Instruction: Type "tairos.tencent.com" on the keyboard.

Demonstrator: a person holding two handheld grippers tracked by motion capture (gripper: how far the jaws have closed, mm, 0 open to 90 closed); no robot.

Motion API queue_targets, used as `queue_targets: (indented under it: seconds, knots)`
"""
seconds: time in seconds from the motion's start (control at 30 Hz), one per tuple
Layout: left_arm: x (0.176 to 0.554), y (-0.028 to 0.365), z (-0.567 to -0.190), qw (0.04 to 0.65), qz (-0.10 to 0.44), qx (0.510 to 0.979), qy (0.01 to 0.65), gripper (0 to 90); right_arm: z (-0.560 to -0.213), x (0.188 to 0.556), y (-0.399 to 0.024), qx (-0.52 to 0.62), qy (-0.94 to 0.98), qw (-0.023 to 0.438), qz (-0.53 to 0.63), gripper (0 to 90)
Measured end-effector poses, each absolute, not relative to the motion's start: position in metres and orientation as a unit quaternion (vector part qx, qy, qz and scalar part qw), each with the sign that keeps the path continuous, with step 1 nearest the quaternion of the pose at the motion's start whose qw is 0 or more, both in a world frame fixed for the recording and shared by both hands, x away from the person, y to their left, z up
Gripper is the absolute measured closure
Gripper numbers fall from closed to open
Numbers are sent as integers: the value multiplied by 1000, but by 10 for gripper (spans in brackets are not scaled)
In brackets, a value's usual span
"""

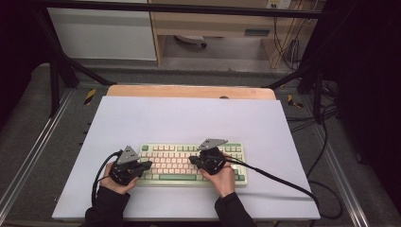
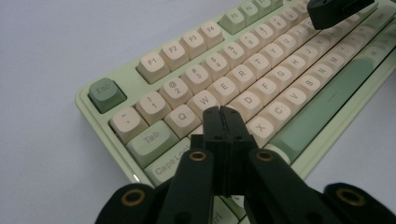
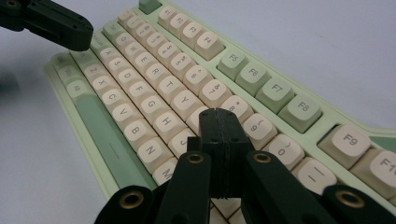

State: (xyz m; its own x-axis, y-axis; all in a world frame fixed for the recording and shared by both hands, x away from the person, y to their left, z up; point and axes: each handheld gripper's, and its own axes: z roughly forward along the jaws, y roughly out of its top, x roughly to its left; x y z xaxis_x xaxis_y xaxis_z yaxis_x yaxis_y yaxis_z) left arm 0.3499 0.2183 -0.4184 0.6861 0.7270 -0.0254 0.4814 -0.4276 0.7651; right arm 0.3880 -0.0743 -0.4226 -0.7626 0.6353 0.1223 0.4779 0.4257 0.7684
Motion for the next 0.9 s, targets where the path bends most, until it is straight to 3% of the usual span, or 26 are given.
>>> queue_targets:
  seconds: [0.9]
  knots:
    - [350, 218, -418, 392, 157, 831, 363, 900, -426, 392, -69, 328, 845, 93, 411, 900]
